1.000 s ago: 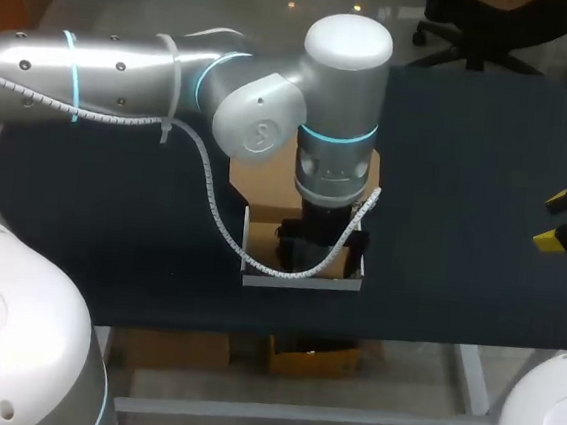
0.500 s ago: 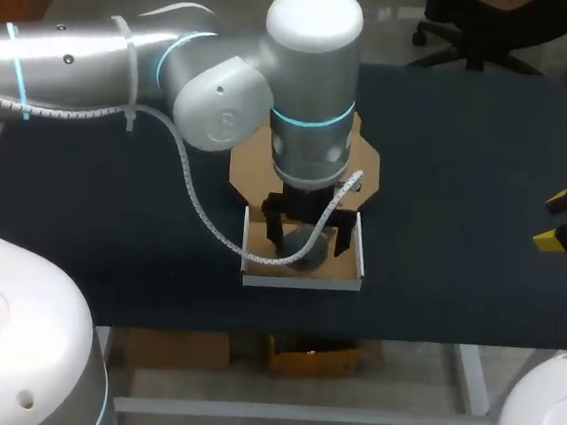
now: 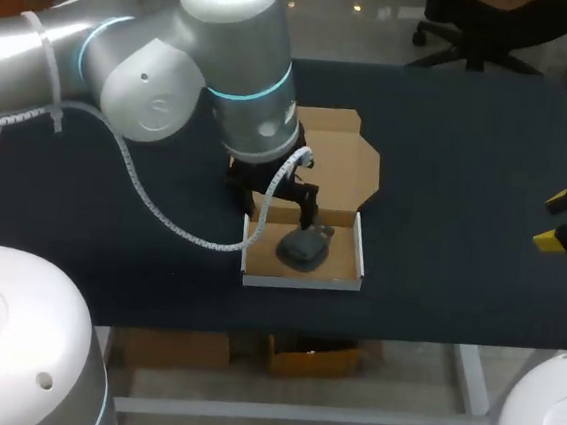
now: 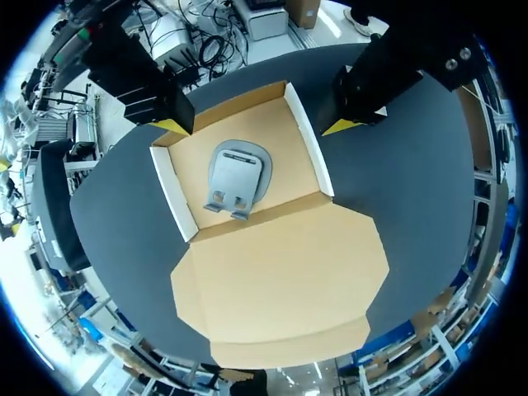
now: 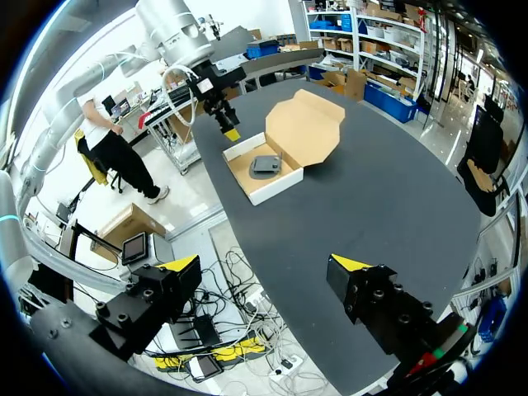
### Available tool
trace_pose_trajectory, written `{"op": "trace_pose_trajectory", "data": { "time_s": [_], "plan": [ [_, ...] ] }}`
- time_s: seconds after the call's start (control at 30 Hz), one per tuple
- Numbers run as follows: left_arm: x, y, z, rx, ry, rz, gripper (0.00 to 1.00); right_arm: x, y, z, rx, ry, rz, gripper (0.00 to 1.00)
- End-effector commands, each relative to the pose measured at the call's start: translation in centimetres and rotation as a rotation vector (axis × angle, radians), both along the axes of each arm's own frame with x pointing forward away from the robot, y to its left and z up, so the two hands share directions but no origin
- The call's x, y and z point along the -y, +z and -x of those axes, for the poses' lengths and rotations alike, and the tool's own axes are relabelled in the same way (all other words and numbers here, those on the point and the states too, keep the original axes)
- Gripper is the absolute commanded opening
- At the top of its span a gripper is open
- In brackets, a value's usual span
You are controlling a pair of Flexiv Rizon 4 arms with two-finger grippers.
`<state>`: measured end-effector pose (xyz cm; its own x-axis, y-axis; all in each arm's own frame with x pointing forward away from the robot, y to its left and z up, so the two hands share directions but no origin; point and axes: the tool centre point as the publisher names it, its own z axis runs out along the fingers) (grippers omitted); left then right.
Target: Assemble the packaging by folding the flat box into shape, placing the metal phone stand inside, and closing the box properly
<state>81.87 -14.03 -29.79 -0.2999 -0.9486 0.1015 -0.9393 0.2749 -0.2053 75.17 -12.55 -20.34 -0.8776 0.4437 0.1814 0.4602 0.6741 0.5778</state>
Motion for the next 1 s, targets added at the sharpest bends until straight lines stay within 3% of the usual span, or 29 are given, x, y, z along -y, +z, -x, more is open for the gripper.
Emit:
{"op": "trace_pose_trajectory", "data": {
  "time_s": [0.03,0.23,0.33,0.9,1.0],
  "plan": [
    [-2.2,0.6,-0.5,-0.005,-0.041,0.073,1.0,0.1,0.1,0.0,0.0,0.002,-0.002,1.0],
    [-4.2,1.4,-1.5,0.021,-0.1,0.1,1.0,0.1,0.1,0.0,0.0,0.002,-0.002,1.0],
    [-5.2,2.0,-1.9,0.074,-0.131,0.092,1.0,0.1,0.1,0.0,0.0,0.002,-0.002,1.0],
    [-5.2,2.0,-1.9,0.074,-0.131,0.092,1.0,0.1,0.1,0.0,0.0,0.002,-0.002,1.0],
    [-5.4,1.9,-2.7,0.074,-0.147,0.12,1.0,0.1,0.1,0.0,0.0,0.002,-0.002,1.0]
  ]
}}
